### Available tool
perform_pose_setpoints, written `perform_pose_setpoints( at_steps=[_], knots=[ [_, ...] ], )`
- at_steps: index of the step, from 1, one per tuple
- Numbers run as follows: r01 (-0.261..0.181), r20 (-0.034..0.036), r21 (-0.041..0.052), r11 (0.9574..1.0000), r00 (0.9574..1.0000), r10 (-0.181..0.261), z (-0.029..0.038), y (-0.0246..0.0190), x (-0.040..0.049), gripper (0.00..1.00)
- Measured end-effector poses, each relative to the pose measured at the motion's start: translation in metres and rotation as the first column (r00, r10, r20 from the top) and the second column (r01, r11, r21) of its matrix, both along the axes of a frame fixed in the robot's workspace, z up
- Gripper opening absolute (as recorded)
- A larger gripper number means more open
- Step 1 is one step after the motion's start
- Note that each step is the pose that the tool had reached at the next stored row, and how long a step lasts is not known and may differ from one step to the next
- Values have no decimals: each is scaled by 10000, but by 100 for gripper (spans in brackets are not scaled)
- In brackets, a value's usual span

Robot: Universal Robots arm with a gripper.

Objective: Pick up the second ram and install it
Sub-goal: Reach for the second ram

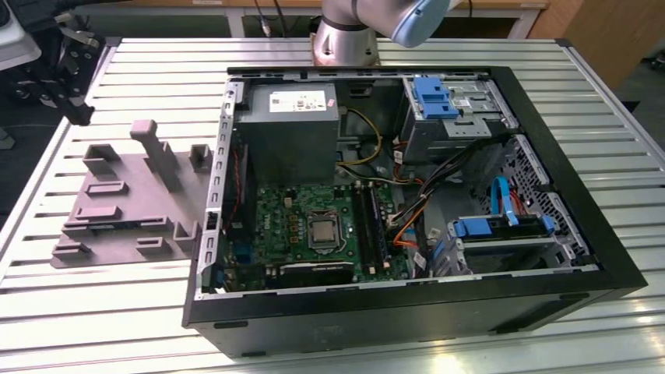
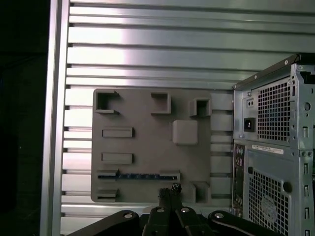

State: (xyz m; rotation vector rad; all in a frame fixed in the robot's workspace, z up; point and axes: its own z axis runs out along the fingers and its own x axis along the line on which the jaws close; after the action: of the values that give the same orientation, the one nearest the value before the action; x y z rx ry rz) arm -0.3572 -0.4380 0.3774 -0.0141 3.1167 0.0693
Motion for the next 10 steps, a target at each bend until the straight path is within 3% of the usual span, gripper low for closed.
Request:
perform_pose_setpoints(
  at_steps=[10],
  knots=[
    [-5, -1, 0, 10000, 10000, 5, -53, -8, -64, 11]
  ],
)
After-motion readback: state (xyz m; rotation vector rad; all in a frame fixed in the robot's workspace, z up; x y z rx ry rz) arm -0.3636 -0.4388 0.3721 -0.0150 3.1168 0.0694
